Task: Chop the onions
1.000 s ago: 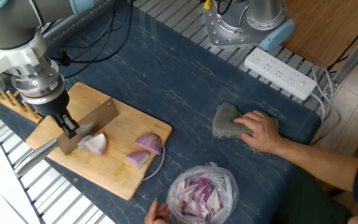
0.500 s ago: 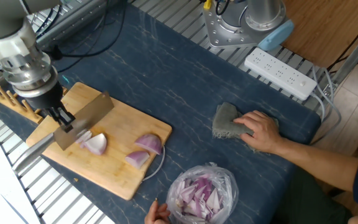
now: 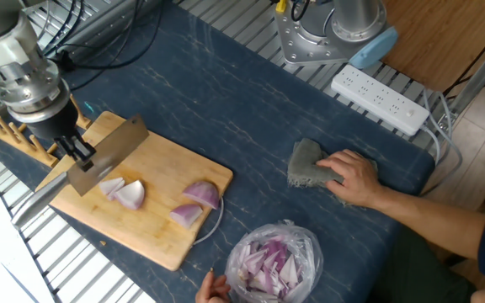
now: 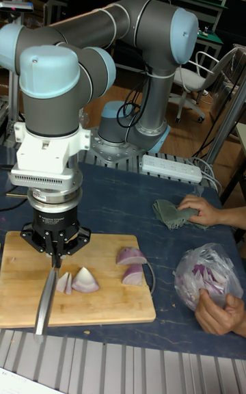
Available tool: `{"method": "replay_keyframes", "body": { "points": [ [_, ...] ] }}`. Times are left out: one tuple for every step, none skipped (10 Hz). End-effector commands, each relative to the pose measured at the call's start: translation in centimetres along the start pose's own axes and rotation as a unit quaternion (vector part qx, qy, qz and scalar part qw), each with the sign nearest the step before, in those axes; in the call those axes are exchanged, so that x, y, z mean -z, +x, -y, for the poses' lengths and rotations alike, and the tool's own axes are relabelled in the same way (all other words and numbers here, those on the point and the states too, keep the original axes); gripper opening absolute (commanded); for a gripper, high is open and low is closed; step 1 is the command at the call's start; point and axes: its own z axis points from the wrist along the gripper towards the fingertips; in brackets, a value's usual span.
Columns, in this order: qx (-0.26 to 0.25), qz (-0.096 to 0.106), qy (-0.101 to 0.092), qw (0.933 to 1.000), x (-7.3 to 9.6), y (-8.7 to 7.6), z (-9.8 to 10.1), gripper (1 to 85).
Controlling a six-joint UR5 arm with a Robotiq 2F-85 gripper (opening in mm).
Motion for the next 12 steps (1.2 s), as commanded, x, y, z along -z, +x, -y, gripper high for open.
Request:
{"method": "replay_keyframes", "body": {
  "points": [
    [-0.041, 0.0, -0.012, 0.9991, -0.2, -0.4, -0.7, 1.7],
    [-0.053, -0.001, -0.014, 0.9985, -0.3, -0.4, -0.9, 1.7],
    [-0.059, -0.008, -0.004, 0.9982, -0.4, -0.1, -0.5, 1.7],
    [-0.063, -0.008, 0.007, 0.9979, -0.6, 0.0, 0.0, 1.7],
    [-0.061, -0.005, 0.019, 0.998, -0.6, -0.2, 0.6, 1.7],
    [-0.06, -0.004, 0.024, 0.9979, -0.6, -0.2, 0.8, 1.7],
    [-0.069, -0.004, 0.03, 0.9972, -0.7, -0.2, 1.1, 1.7],
    [-0.074, 0.003, 0.033, 0.9967, -0.6, -0.6, 1.2, 1.7],
    [-0.083, 0.002, 0.041, 0.9958, -0.5, -0.6, 1.4, 1.7],
    [-0.093, 0.0, 0.047, 0.9946, -0.4, -0.7, 1.3, 1.7],
    [-0.109, -0.002, 0.042, 0.9932, -0.3, -0.7, 0.7, 1.7],
    [-0.12, -0.006, 0.042, 0.9918, -0.1, -0.7, 0.2, 1.7]
  ]
}}
